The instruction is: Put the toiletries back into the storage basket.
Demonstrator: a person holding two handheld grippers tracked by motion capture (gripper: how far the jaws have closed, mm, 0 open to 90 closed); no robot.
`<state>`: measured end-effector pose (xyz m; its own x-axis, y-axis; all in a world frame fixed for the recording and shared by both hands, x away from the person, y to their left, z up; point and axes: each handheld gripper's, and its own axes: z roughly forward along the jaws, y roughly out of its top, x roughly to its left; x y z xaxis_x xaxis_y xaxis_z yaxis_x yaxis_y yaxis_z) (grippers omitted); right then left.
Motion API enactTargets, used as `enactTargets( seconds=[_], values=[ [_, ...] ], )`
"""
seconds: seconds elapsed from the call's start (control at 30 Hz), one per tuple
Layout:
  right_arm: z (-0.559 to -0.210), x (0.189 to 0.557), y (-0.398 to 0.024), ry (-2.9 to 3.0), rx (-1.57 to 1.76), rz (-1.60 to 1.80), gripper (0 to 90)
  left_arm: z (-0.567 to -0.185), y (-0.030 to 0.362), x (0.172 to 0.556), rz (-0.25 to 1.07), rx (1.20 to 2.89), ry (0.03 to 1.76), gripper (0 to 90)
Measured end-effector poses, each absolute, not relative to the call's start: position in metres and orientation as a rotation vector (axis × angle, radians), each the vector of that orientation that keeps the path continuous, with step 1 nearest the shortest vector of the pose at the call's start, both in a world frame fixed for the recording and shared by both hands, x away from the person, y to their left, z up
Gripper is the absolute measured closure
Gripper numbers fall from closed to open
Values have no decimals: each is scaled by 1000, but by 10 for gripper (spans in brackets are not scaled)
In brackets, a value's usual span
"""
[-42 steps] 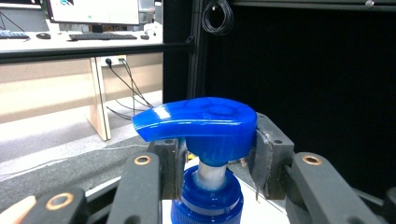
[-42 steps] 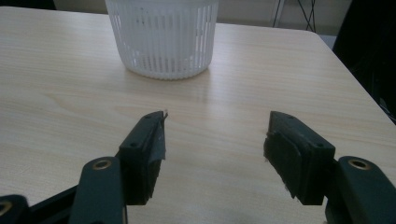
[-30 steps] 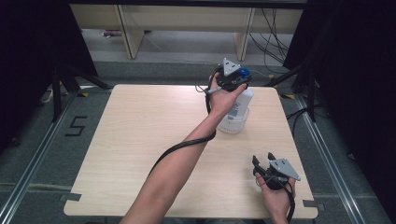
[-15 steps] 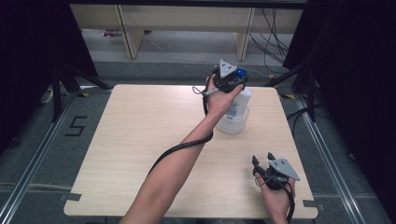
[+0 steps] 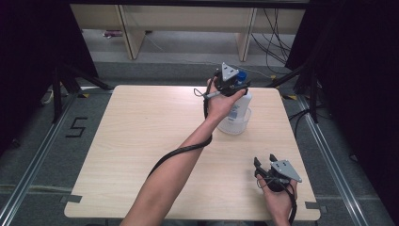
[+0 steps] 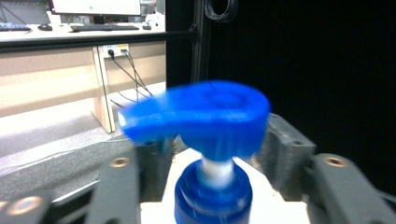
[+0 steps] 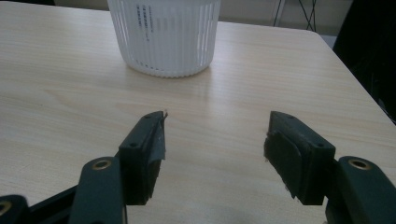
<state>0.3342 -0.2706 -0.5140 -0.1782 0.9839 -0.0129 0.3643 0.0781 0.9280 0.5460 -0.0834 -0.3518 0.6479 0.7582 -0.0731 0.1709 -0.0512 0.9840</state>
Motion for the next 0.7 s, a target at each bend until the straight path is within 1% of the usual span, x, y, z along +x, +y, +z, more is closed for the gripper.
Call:
enactTargets(
  seconds=[0.03, 0.1, 0.13, 0.27, 0.7],
  values=[
    [-514, 334, -272, 1644, 1353, 1095, 383, -353, -84, 546, 573, 1583, 797, 375],
    [-514, 333, -271, 1642, 1365, 1100, 382, -355, -83, 545, 573, 1580, 807, 328],
    [-514, 334, -270, 1644, 1365, 1100, 382, -355, -82, 545, 585, 1580, 806, 291],
    [-514, 333, -270, 1641, 1372, 1102, 381, -354, -79, 541, 585, 1576, 803, 264],
    [-513, 334, -273, 1647, 1349, 1108, 379, -352, -59, 521, 555, 1587, 797, 250]
  ],
)
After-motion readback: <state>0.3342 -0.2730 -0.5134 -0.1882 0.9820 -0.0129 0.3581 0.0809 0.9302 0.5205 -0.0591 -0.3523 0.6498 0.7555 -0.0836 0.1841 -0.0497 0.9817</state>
